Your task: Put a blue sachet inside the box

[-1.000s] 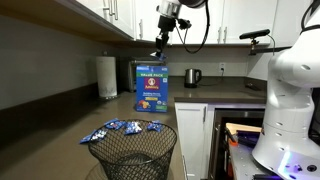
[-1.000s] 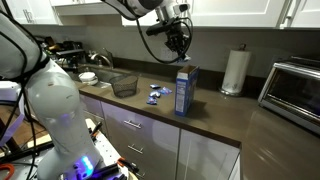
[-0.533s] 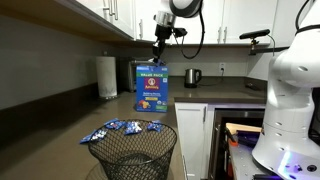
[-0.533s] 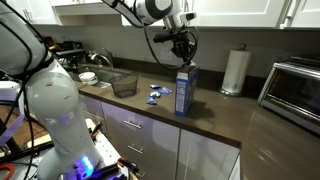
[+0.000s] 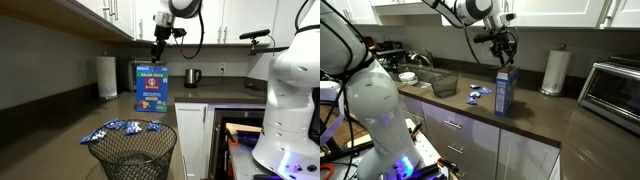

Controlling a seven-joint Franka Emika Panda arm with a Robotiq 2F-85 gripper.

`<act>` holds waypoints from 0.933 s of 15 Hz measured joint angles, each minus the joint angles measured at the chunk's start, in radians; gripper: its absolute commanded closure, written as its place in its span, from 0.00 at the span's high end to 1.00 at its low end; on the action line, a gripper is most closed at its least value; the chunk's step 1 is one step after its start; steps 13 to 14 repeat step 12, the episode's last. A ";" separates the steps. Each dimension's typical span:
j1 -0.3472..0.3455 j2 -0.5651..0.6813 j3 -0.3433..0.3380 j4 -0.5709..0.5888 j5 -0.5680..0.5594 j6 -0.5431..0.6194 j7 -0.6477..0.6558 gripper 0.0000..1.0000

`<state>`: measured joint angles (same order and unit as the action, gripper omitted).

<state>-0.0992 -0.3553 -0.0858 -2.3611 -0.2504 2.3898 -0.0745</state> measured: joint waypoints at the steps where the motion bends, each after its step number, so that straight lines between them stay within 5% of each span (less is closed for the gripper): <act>1: 0.004 -0.007 0.003 0.000 0.003 -0.015 0.000 0.92; 3: 0.025 -0.026 0.005 -0.002 0.022 -0.067 -0.011 0.99; 14: 0.115 -0.108 0.000 -0.012 0.149 -0.331 -0.142 1.00</act>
